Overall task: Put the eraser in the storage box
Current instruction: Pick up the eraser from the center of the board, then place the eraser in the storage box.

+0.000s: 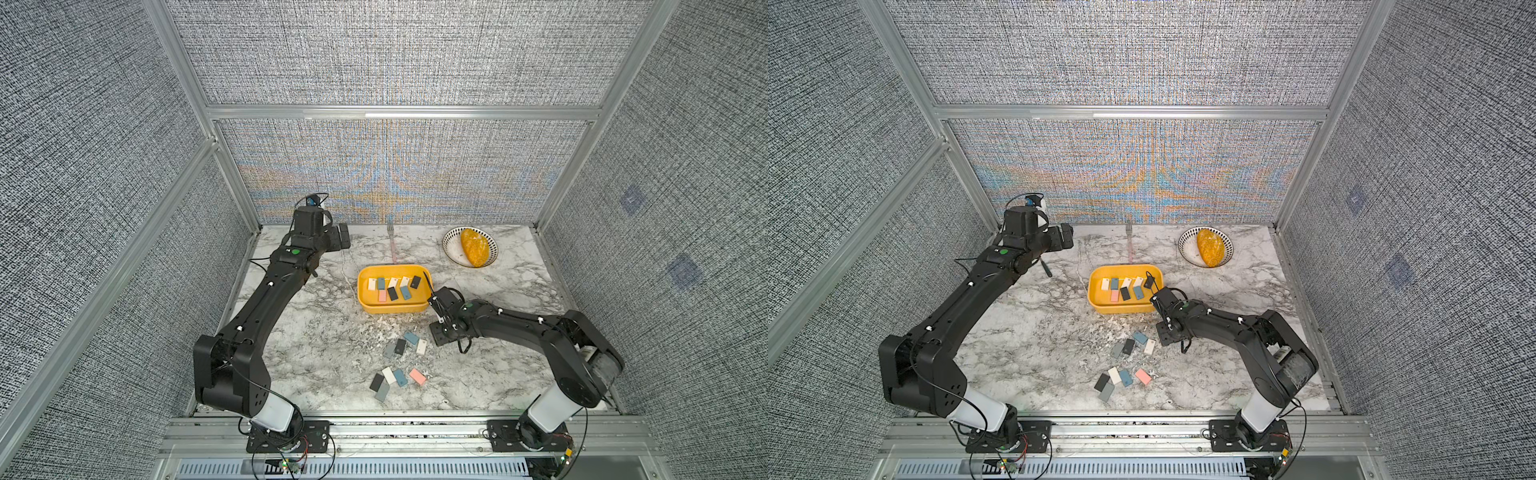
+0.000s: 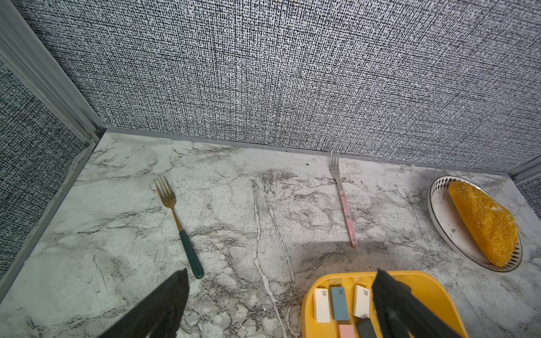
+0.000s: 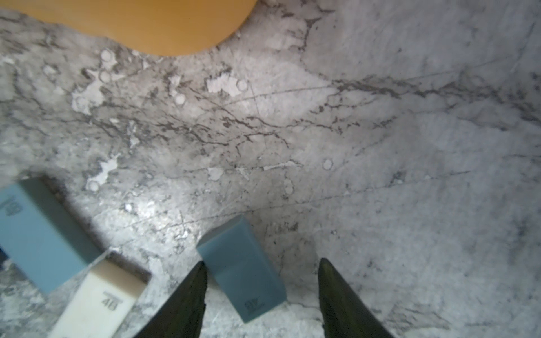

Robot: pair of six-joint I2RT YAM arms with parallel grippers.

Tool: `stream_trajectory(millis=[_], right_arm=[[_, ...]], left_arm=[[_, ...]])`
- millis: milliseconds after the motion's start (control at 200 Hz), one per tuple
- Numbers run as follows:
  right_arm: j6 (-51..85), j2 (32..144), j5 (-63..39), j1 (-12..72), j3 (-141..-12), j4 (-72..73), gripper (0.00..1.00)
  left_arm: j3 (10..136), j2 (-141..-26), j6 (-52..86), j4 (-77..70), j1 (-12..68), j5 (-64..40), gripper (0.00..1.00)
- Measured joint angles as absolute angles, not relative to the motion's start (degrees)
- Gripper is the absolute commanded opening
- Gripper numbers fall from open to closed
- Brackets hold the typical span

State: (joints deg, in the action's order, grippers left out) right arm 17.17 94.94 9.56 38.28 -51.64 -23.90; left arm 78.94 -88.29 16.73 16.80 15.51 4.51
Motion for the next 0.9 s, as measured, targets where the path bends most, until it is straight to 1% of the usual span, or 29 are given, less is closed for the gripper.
stream_trajectory(millis=[35,245,360,475,621,896], right_arm=[[17.15,95.04,9.47,38.28,-51.68,-23.59,0.55],[16.97,95.31,8.58,38.26,-51.77,-22.85,0.29],[16.86,95.20,8.62,38.24,-51.77,-22.90,0.22],[16.73,95.00,8.71,38.24,-52.01,-23.27,0.19],[16.78,93.93,9.28,38.20,-53.56,-25.28,0.18],[16.78,91.64,11.35,38.17,-63.29,-28.40,0.18]], left_arm=[[78.94,-88.29,16.73,16.80,15.51,4.51,1.00],[78.94,-88.40,16.73,16.78,15.51,4.49,1.00],[78.94,-88.44,16.73,16.75,15.51,4.49,1.00],[78.94,-88.51,16.75,16.75,15.51,4.47,1.00],[78.94,-88.51,16.75,16.73,15.51,4.36,1.00],[78.94,-88.66,16.75,16.67,15.51,4.34,1.00]])
